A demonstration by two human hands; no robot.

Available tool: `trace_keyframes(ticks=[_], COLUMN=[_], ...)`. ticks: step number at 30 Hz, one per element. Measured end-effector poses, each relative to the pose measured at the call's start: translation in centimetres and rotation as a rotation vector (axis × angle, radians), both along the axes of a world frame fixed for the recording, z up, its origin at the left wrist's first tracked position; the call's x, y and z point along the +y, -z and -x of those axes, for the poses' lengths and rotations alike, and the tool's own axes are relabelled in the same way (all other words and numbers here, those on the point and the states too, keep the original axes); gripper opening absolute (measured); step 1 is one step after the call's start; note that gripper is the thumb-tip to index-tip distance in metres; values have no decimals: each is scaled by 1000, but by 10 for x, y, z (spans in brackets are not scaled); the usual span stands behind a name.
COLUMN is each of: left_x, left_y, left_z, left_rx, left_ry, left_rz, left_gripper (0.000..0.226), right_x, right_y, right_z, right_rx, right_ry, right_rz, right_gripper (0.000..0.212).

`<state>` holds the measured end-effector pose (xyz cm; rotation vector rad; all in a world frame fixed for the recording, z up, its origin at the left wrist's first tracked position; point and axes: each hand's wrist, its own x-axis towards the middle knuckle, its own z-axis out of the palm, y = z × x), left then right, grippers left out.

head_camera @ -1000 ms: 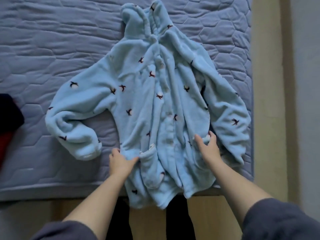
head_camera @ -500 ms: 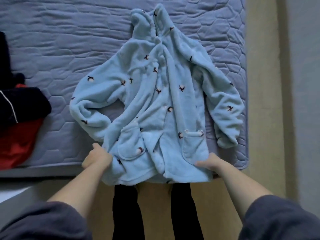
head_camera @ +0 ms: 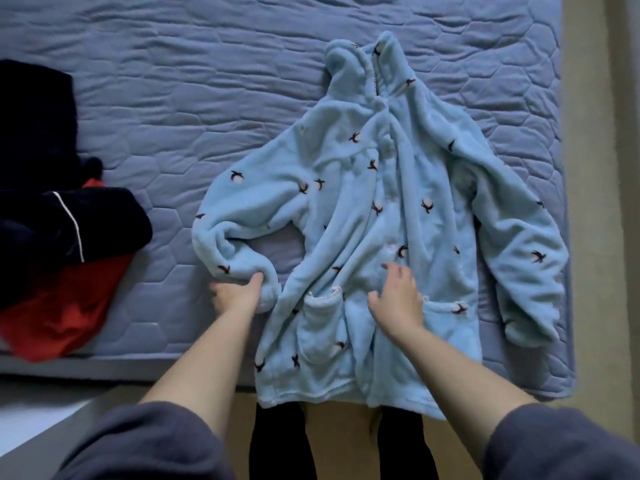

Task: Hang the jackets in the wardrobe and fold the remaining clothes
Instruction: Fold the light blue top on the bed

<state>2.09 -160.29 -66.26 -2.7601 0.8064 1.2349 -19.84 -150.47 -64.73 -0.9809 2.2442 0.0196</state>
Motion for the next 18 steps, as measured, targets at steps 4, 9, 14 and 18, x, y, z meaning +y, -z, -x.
trace_keyframes(ticks=[4,9,14,18], left_x=[-35,-98,-200,-258], left_y=[13,-22,-91,-114], left_z=[-23,-91,-195,-251], left_rx=[229,-4,-532,-610], left_ry=[-221,213,783,764], left_rz=[139,317,706,754], left_gripper=[42,21,26,39], right_x=[-73,-153,-214,-245], right_y=[10,8,4,10], right_z=[-51,-100,-157,-208], right_rx=[-43,-25,-87,-100], right_ry=[-182,-431,-528,-508], right_rz=[187,144,79,123], right_gripper=[54,66,87,86])
